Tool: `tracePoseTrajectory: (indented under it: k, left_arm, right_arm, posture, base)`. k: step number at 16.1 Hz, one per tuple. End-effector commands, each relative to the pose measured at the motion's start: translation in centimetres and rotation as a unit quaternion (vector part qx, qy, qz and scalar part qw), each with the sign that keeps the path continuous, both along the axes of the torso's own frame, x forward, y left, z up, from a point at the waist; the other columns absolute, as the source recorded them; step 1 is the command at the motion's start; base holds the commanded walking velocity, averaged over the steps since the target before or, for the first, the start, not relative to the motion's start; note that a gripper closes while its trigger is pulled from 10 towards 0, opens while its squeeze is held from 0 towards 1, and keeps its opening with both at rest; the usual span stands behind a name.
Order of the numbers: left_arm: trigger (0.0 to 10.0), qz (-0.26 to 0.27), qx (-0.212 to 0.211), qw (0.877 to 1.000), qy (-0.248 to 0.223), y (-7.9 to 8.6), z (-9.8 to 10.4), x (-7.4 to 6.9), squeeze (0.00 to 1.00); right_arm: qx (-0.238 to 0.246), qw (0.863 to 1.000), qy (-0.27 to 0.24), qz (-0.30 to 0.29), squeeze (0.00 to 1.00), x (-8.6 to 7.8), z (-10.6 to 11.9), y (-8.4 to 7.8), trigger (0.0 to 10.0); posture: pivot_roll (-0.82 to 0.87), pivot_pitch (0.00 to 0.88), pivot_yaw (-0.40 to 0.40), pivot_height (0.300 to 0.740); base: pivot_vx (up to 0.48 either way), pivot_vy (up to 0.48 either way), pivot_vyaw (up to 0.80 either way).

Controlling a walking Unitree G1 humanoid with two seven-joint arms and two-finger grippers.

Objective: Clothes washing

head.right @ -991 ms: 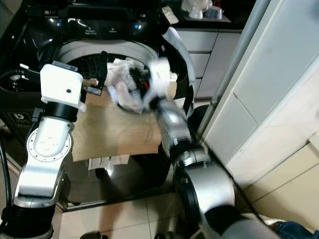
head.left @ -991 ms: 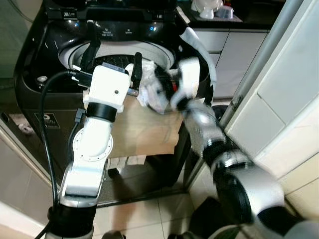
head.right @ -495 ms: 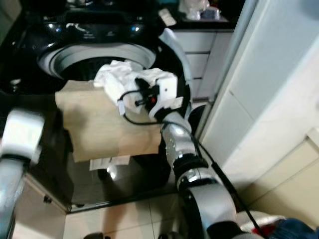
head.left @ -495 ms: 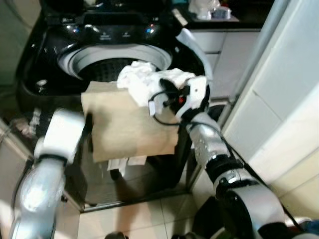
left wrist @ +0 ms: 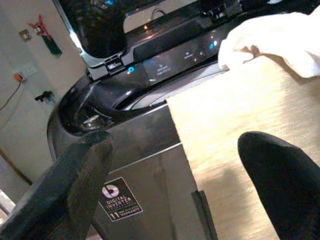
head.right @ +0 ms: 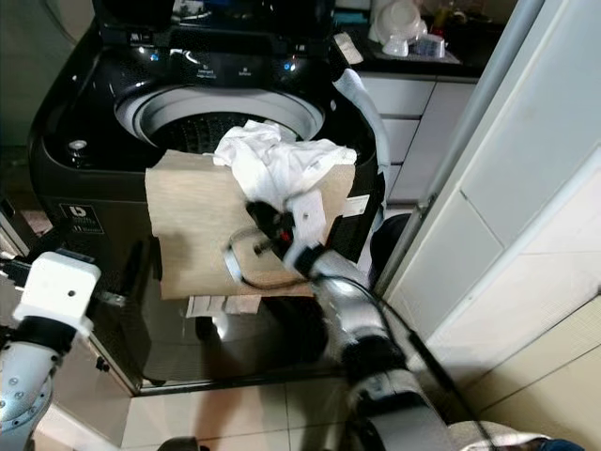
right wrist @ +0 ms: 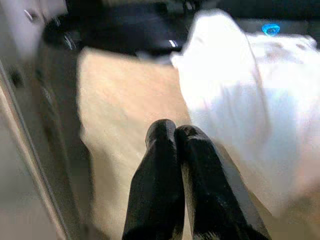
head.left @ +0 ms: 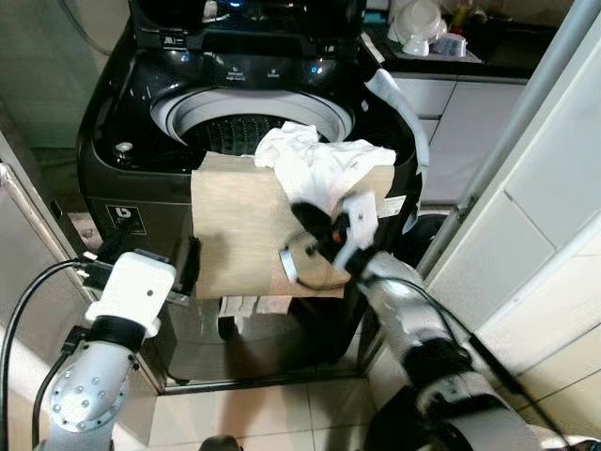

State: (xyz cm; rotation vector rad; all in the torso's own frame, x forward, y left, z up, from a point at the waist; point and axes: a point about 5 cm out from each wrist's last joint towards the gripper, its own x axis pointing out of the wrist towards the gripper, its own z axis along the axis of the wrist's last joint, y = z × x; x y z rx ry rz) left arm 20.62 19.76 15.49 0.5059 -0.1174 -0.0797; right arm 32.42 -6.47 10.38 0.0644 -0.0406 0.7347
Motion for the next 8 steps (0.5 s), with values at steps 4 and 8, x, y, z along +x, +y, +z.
tracePoseTrajectory:
  k: [4,8]
  left_arm:
    - [10.0,-0.016,-0.013,1.0,-0.017,-0.9,0.9,0.6,0.0]
    - [10.0,-0.034,-0.024,0.999,-0.017,-1.9,0.9,1.1,0.0]
  right_arm:
    - [-0.046,0.998,0.016,-0.03,0.0,-2.1,-1.8,-1.6,10.0]
    - [-0.142,0.988,0.045,-0.03,0.0,-0.4,-4.2,-0.2,10.0]
  posture:
    - [0.17,0.0,-0.061,0.74]
    - [0.16,0.0,-0.044,0.74]
  base:
    - [0.0,0.0,0.0]
    - [0.0,0.0,0.0]
